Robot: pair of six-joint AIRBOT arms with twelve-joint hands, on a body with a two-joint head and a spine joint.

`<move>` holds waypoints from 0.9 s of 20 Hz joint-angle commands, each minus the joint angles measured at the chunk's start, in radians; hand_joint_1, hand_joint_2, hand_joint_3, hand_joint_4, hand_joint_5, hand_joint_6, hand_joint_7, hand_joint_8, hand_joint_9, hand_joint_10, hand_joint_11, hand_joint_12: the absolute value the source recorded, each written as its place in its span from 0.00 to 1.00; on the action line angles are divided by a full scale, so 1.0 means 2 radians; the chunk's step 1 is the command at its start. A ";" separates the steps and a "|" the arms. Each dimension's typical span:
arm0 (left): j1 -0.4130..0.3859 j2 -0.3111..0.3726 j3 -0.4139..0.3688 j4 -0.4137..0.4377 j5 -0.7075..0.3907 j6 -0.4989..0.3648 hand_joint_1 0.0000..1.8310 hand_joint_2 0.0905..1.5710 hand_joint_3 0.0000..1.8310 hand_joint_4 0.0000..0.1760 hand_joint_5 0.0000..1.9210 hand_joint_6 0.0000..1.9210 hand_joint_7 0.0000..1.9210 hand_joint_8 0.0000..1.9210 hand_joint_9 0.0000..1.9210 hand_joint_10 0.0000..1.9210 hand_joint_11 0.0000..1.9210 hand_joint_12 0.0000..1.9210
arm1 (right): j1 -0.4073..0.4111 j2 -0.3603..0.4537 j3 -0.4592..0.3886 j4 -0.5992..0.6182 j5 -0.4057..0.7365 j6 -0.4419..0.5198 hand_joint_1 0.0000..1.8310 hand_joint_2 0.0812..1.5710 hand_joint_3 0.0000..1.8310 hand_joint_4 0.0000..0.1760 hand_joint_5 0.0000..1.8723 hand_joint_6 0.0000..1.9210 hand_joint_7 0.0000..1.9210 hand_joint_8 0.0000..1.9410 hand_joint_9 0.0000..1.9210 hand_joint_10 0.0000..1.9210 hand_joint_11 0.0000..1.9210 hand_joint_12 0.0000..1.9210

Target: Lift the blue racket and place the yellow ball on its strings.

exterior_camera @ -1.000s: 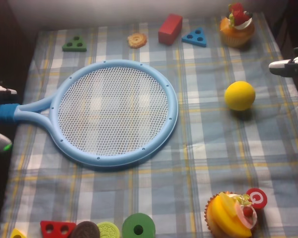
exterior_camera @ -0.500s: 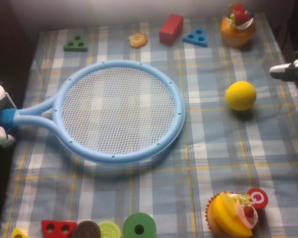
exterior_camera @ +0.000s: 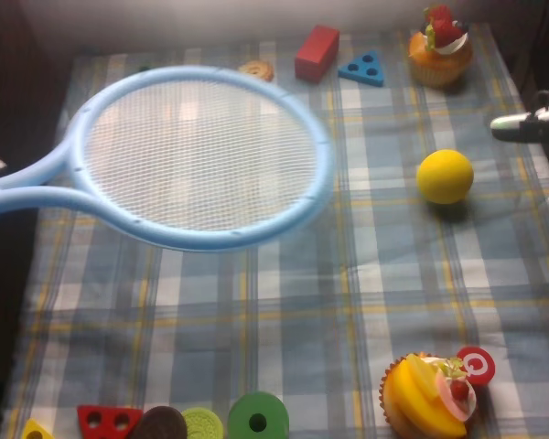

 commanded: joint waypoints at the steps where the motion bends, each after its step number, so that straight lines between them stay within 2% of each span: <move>1: -0.003 0.004 -0.007 0.024 -0.086 -0.009 0.98 0.74 0.00 1.00 0.44 1.00 0.61 1.00 0.80 1.00 0.75 1.00 | 0.012 -0.002 0.006 0.006 0.059 0.003 0.49 0.74 0.00 0.05 0.23 0.00 0.29 0.00 0.29 0.00 0.25 0.05; 2: -0.003 0.006 -0.017 0.035 -0.100 -0.009 0.98 0.74 0.00 1.00 0.44 1.00 0.61 1.00 0.80 1.00 0.75 1.00 | 0.022 -0.005 0.010 0.001 0.050 0.003 0.49 0.74 0.00 0.05 0.23 0.00 0.29 0.00 0.29 0.00 0.25 0.05; 3: -0.001 0.007 -0.028 0.048 -0.117 -0.009 0.98 0.72 0.00 1.00 0.48 1.00 0.64 1.00 0.81 1.00 0.75 1.00 | 0.039 -0.013 0.019 -0.010 0.031 0.003 0.50 0.67 0.00 0.02 0.22 0.00 0.26 0.00 0.27 0.00 0.24 0.04; 4: 0.000 0.008 -0.035 0.056 -0.130 -0.009 0.97 0.72 0.00 1.00 0.49 1.00 0.65 1.00 0.81 1.00 0.72 1.00 | 0.057 -0.021 0.027 -0.023 0.010 0.003 0.50 0.64 0.00 0.05 0.22 0.00 0.26 0.00 0.27 0.00 0.24 0.05; 6: 0.000 0.007 -0.041 0.063 -0.142 -0.010 0.95 0.73 0.00 1.00 0.50 1.00 0.65 1.00 0.81 1.00 0.74 1.00 | 0.091 -0.037 0.045 -0.048 -0.030 0.005 0.51 0.62 0.00 0.04 0.22 0.00 0.26 0.00 0.28 0.00 0.25 0.06; 7: 0.000 0.007 -0.042 0.067 -0.145 -0.019 0.96 0.74 0.00 1.00 0.51 1.00 0.66 1.00 0.80 1.00 0.78 1.00 | 0.109 -0.047 0.056 -0.060 -0.053 0.005 0.57 0.59 0.01 0.00 0.22 0.00 0.26 0.00 0.29 0.01 0.22 0.19; 8: 0.001 0.006 -0.042 0.069 -0.146 -0.028 0.95 0.74 0.00 1.00 0.52 1.00 0.67 1.00 0.81 1.00 0.82 1.00 | 0.121 -0.056 0.065 -0.072 -0.071 0.006 0.59 0.59 0.00 0.00 0.23 0.00 0.27 0.00 0.29 0.00 0.17 0.32; 9: 0.003 0.005 -0.042 0.072 -0.145 -0.035 0.95 0.74 0.00 1.00 0.53 1.00 0.68 1.00 0.82 1.00 0.71 0.98 | 0.137 -0.067 0.075 -0.089 -0.096 0.008 0.60 0.58 0.00 0.00 0.23 0.00 0.26 0.00 0.29 0.00 0.15 0.35; 10: 0.004 0.005 -0.043 0.073 -0.145 -0.036 0.95 0.74 0.00 1.00 0.55 1.00 0.69 1.00 0.82 1.00 0.74 1.00 | 0.149 -0.076 0.084 -0.103 -0.116 0.010 0.60 0.58 0.00 0.00 0.23 0.00 0.27 0.00 0.29 0.00 0.15 0.36; 11: 0.005 0.005 -0.043 0.074 -0.145 -0.036 0.95 0.74 0.00 1.00 0.54 1.00 0.70 1.00 0.83 1.00 0.76 1.00 | 0.162 -0.086 0.093 -0.120 -0.143 0.010 0.61 0.58 0.00 0.09 0.23 0.00 0.27 0.00 0.30 0.00 0.15 0.39; 12: 0.006 0.005 -0.043 0.074 -0.145 -0.036 0.98 0.73 0.00 1.00 0.51 1.00 0.71 1.00 0.84 1.00 0.79 1.00 | 0.171 -0.094 0.100 -0.133 -0.161 0.012 0.63 0.57 0.00 0.00 0.26 0.00 0.30 0.00 0.32 0.01 0.17 0.40; 13: 0.006 0.004 -0.043 0.074 -0.144 -0.036 0.98 0.73 0.00 1.00 0.51 1.00 0.71 1.00 0.84 1.00 0.79 1.00 | 0.179 -0.103 0.107 -0.146 -0.177 0.015 0.63 0.57 0.00 0.00 0.26 0.00 0.30 0.00 0.32 0.01 0.17 0.40; 14: 0.006 0.004 -0.043 0.074 -0.143 -0.036 0.98 0.73 0.00 1.00 0.51 1.00 0.70 1.00 0.83 1.00 0.81 1.00 | 0.181 -0.107 0.110 -0.150 -0.184 0.015 0.66 0.59 0.00 0.00 0.38 0.00 0.44 0.02 0.47 0.05 0.25 0.54; 15: 0.006 0.003 -0.043 0.075 -0.142 -0.036 0.97 0.73 0.00 1.00 0.51 1.00 0.69 1.00 0.83 1.00 0.82 1.00 | 0.182 -0.111 0.112 -0.152 -0.190 0.015 0.66 0.60 0.00 0.00 0.44 0.01 0.49 0.03 0.52 0.08 0.29 0.61; 16: 0.006 0.003 -0.043 0.075 -0.140 -0.036 0.97 0.73 0.00 1.00 0.51 1.00 0.69 1.00 0.83 1.00 0.82 1.00 | 0.182 -0.112 0.114 -0.152 -0.192 0.015 0.66 0.60 0.00 0.00 0.44 0.01 0.49 0.03 0.52 0.08 0.29 0.61; 17: 0.006 0.002 -0.042 0.075 -0.135 -0.036 0.99 0.73 0.00 1.00 0.50 1.00 0.69 1.00 0.84 1.00 0.82 1.00 | 0.182 -0.112 0.114 -0.152 -0.192 0.015 0.69 0.65 0.00 0.00 0.57 0.22 0.55 0.41 0.58 0.25 0.42 0.66; 18: 0.006 0.000 -0.040 0.076 -0.129 -0.036 0.99 0.72 0.00 1.00 0.51 1.00 0.69 1.00 0.83 1.00 0.83 1.00 | 0.182 -0.111 0.114 -0.152 -0.191 0.016 0.75 0.69 0.00 0.00 0.56 0.33 0.47 0.58 0.48 0.65 0.42 0.66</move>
